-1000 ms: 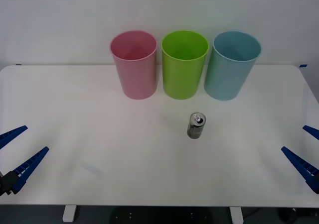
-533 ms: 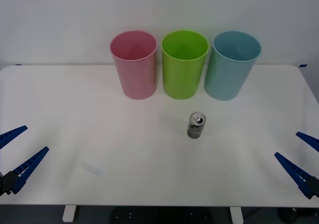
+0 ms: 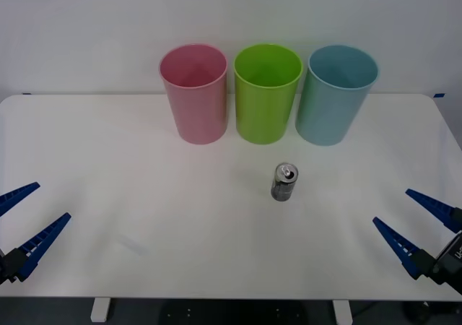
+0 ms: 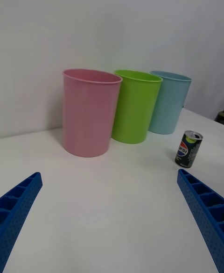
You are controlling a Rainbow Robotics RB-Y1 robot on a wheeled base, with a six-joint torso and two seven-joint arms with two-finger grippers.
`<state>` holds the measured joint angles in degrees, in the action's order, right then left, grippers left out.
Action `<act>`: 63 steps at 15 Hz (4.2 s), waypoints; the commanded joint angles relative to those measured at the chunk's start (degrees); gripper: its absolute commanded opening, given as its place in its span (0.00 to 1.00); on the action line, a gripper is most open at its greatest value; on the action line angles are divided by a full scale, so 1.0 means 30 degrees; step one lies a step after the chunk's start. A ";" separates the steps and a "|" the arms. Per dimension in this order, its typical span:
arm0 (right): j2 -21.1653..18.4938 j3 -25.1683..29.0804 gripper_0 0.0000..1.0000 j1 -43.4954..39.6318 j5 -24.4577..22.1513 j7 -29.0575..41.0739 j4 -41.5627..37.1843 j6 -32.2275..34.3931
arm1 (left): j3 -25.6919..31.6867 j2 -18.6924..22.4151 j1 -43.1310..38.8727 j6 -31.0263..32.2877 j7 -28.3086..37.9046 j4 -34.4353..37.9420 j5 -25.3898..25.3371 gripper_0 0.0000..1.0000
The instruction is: Grasp the object on the table and drop it into the matching bin: aluminum can to the light blue bin, PET bottle to the pink bin.
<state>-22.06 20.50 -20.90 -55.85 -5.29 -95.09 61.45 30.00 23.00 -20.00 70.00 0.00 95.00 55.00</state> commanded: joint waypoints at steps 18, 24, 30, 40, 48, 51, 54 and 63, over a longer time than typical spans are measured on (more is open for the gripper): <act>0.0029 -0.8651 1.00 0.4390 0.0891 -0.6382 0.3895 -0.7740 | -0.0001 0.0000 0.0001 0.0000 0.0000 -0.0001 0.0000 1.00; 0.1259 -0.9296 1.00 0.5826 0.0305 -0.6880 0.5214 -0.8677 | -0.0001 0.0000 0.0001 0.0000 0.0000 -0.0001 0.0000 1.00; 0.2724 -0.9296 1.00 0.7876 -0.0603 -0.7408 0.7352 -0.9556 | -0.0001 0.0000 0.0001 0.0000 0.0000 -0.0001 0.0000 1.00; 0.3398 -0.9442 1.00 0.9868 -0.0603 -0.8140 0.9696 -1.0230 | -0.0001 0.0000 0.0001 0.0000 0.0000 -0.0001 0.0000 1.00; 0.3340 -0.9383 0.00 0.9839 -0.0281 -0.8345 0.9638 -1.0142 | -0.0001 0.0000 0.0001 0.0000 0.0000 -0.0001 0.0000 1.00; 0.3340 -0.9325 0.00 0.9839 -0.0281 -0.8345 0.9550 -1.0142 | -0.0001 0.0000 0.0001 0.0000 0.0000 -0.0001 0.0000 1.00; 0.3222 -0.9178 0.00 0.9839 -0.0193 -0.8345 0.9403 -1.0054 | -0.0001 0.0000 0.0001 0.0000 0.0000 -0.0001 0.0000 1.00; 0.1172 -0.8592 0.00 0.9663 0.0803 -0.4888 0.6796 -0.9234 | -0.0001 0.0000 0.0001 0.0000 0.0000 -0.0001 0.0000 1.00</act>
<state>-18.13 -5.83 8.32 -53.43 -21.56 -73.67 33.38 30.00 23.00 -20.00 70.00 0.00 95.00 55.00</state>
